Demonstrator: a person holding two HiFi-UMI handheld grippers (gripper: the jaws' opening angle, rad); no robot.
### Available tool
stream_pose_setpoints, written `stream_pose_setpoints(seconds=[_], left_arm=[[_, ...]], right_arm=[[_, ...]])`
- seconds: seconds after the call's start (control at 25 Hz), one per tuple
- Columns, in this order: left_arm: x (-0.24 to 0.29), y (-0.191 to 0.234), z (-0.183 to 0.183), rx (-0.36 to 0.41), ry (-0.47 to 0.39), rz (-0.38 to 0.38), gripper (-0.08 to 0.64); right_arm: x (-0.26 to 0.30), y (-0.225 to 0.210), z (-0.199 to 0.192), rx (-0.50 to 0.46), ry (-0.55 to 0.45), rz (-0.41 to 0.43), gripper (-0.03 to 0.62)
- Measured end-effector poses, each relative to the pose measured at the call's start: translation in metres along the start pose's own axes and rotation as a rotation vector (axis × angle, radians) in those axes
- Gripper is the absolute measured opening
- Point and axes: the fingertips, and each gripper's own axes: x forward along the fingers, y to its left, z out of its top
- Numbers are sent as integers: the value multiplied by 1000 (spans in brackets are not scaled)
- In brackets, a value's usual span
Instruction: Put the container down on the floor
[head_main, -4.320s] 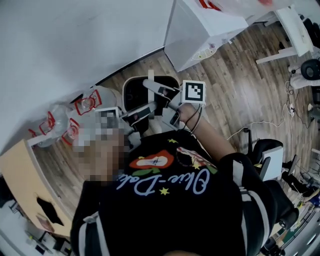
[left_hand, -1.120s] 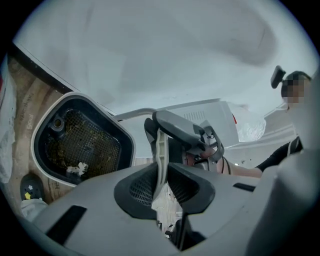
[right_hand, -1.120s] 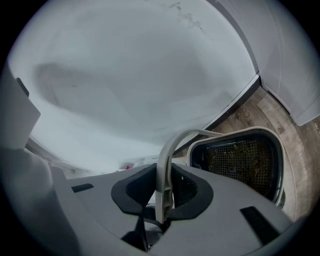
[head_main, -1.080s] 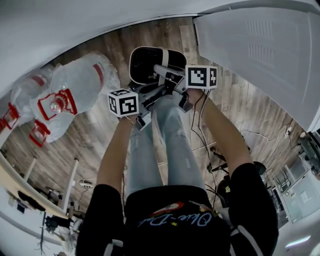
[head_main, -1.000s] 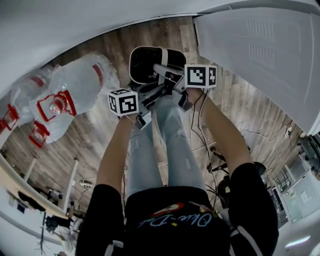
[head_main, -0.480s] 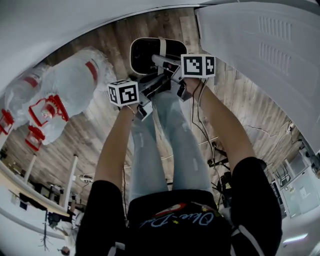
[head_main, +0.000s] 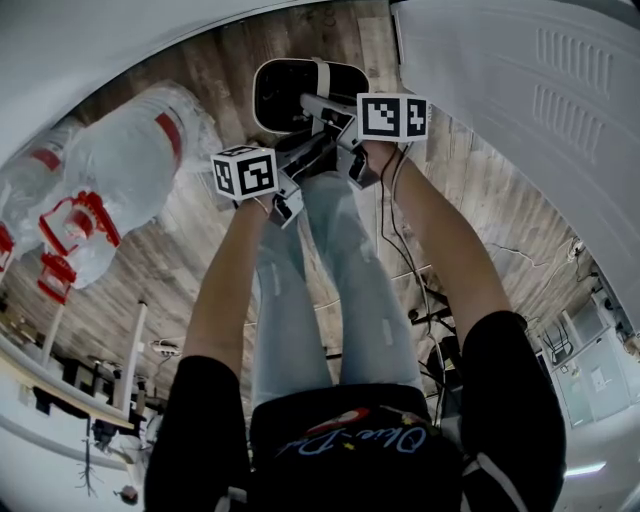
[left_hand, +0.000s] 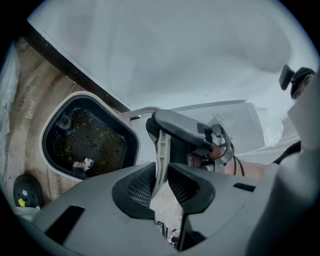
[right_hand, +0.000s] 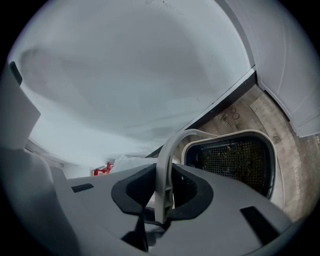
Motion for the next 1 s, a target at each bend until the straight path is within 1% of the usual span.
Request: stream_pose_setpoints(seconds=[0.16, 0.28, 0.4, 0.72, 0.88, 1.0], left_arm=[[5, 9, -3, 12, 18, 37, 54], [10, 13, -5, -1, 26, 43, 58], [12, 17, -7, 5, 42, 75, 63], [12, 21, -13, -16, 78, 59, 72], [5, 26, -15, 21, 111, 84, 75], [2, 28, -14, 33, 116, 94, 80]], right_arm=[[1, -12, -1, 21, -3, -23, 60], [1, -20, -2, 29, -7, -37, 60], [-1, -26, -4, 53, -13, -47, 60], [0, -29, -9, 77, -26, -39, 60], [7, -26, -15, 83, -24, -35, 65], [9, -23, -15, 97, -41, -33, 87]])
